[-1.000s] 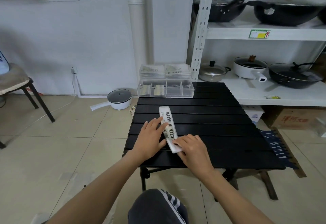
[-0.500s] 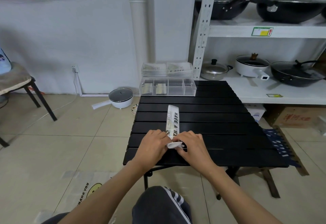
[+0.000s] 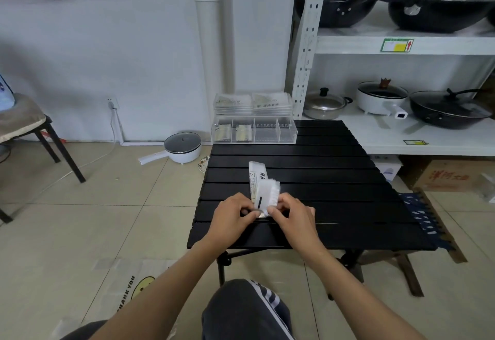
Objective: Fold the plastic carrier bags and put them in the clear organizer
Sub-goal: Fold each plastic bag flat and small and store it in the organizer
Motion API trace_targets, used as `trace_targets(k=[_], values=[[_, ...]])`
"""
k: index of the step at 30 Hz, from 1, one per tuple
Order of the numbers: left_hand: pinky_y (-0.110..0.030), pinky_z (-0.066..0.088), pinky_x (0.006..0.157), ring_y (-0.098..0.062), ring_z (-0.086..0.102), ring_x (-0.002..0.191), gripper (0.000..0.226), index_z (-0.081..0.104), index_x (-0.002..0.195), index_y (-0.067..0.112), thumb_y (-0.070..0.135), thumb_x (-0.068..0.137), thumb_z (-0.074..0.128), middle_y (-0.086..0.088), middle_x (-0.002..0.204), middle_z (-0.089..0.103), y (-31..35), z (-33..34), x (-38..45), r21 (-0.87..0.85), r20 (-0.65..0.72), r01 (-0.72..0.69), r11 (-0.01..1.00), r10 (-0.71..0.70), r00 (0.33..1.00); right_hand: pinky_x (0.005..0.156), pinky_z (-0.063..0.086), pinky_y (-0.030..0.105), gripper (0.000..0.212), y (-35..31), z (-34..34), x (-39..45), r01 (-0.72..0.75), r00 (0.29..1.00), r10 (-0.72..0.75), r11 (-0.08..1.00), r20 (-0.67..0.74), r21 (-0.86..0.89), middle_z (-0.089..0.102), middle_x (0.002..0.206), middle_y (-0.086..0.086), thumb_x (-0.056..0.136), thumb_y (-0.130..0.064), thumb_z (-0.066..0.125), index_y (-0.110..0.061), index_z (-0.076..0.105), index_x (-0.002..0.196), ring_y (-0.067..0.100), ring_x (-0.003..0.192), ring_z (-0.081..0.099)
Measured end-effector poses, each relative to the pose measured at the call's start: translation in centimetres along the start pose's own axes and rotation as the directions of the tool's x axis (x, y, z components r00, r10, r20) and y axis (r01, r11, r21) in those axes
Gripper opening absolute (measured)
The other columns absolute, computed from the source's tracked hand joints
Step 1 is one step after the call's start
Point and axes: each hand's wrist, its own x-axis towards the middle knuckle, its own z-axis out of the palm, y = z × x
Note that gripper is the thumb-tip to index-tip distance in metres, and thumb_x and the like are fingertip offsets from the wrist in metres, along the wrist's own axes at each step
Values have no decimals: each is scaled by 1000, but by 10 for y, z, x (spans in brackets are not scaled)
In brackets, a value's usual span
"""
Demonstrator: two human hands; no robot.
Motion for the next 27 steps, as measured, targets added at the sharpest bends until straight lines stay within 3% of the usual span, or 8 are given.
trace_targets(k=[6, 12, 17, 20, 23, 25, 27], values=[[-19, 40, 68, -3, 52, 73, 21, 61, 76, 17, 34, 87, 66, 10, 91, 51, 4, 4, 4, -46, -37, 126, 991, -127, 991, 84, 26, 30, 5, -7, 9, 4, -71, 997, 70, 996, -24, -51, 62, 84, -11, 93, -33, 58, -29, 60, 96, 9, 89, 54], [-25, 45, 72, -7, 53, 77, 22, 58, 73, 18, 31, 91, 62, 9, 98, 49, 5, 4, 10, 22, -10, 135, 991, -135, 991, 83, 28, 29, 19, -13, 14, 2, -79, 995, 76, 996, -66, -44, 63, 93, -11, 96, -33, 55, -27, 58, 114, 11, 93, 56], [-32, 49, 79, -8, 54, 68, 21, 55, 72, 20, 30, 89, 62, 8, 95, 48, 6, 9, 8, 62, -49, 135, 989, -132, 990, 89, 36, 31, 31, -18, 17, 4, -95, 993, 88, 990, -75, -104, 64, 98, -7, 95, -28, 58, -26, 53, 126, 11, 94, 55], [-33, 49, 76, -6, 53, 65, 21, 47, 90, 23, 29, 86, 66, 6, 96, 50, 6, 11, 5, 80, -82, 152, 985, -145, 986, 92, 38, 33, 37, -18, 18, 5, -89, 994, 79, 987, -79, -136, 63, 103, -6, 95, -27, 58, -25, 50, 130, 12, 97, 56], [-35, 52, 78, -7, 55, 71, 48, 40, 124, 27, 28, 85, 68, 7, 120, 42, 4, 11, 4, 63, -78, 113, 992, -108, 991, 95, 38, 35, 46, -16, 18, 5, -94, 993, 83, 986, -80, -139, 60, 110, -3, 94, -26, 59, -25, 44, 137, 14, 101, 56], [-36, 51, 85, -13, 57, 90, 61, 35, 138, 30, 29, 86, 66, 5, 138, 30, 3, 10, 4, 123, -72, 27, 992, -18, 997, 98, 37, 37, 57, -15, 18, 5, -88, 994, 79, 987, -76, -134, 53, 118, 0, 93, -27, 60, -26, 35, 144, 16, 103, 55], [-36, 42, 97, -17, 46, 117, 56, 38, 141, 28, 33, 90, 59, 5, 149, 23, 3, 9, 5, 259, -47, -48, 965, 63, 997, 98, 39, 37, 67, -13, 15, 6, -46, 997, 35, 985, -64, -167, 46, 124, -1, 92, -29, 62, -30, 26, 149, 15, 109, 51]])
